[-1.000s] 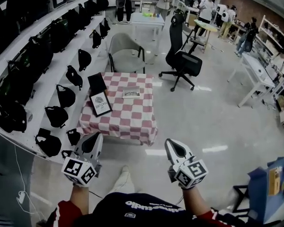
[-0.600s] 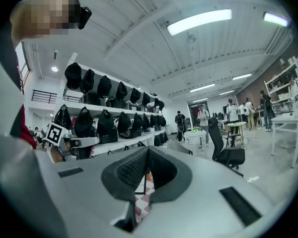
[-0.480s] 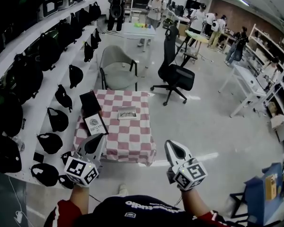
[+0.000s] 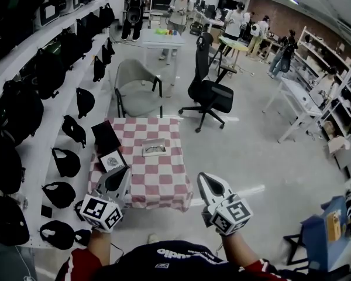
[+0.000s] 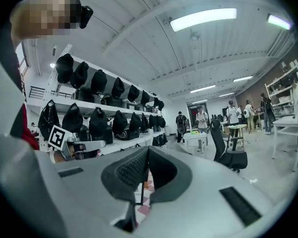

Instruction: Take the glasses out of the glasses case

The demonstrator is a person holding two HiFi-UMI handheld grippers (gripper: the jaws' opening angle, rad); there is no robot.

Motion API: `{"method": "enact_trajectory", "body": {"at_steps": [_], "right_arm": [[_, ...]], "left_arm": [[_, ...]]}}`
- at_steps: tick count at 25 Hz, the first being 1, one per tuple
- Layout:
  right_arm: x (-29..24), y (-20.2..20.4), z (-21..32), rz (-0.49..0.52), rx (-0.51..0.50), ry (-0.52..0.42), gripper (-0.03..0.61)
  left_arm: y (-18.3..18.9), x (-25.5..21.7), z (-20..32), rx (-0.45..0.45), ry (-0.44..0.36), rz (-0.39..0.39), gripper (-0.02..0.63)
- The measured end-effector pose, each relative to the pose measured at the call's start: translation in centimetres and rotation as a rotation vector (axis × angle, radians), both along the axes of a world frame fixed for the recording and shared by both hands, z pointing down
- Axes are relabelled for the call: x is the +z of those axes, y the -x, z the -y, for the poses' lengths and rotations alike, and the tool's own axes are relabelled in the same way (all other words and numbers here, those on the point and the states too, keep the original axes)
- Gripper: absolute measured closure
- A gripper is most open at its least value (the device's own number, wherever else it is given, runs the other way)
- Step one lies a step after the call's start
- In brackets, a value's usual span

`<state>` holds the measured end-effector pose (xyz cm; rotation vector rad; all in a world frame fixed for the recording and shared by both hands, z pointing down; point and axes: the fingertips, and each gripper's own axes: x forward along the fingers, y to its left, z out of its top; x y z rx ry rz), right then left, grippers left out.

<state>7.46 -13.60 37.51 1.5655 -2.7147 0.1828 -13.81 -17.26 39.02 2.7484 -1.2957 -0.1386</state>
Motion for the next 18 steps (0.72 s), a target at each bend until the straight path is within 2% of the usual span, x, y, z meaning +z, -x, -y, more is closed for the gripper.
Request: {"method": "enact_trajectory", "body": {"at_steps": [9,14,18], "right_arm": [[0.9,-0.9,3.3,0.006,-0.006,0.011,0.575],[0.8,-1.2,5.2,0.017,-0.039,0.006,0.575],[0.9,-2.4,6.2,0.025,-0.037,0.005,0.575]], "left_arm": [[-1.3,0.8,3.3,0.006,0.011,-0.023,0.609],[-2.0,0.3,4.6,-0.026,0.001,0.013,0.608],[-3.2,0.2,5.4,-0.007,-0.016,0.018,0.604]]}}
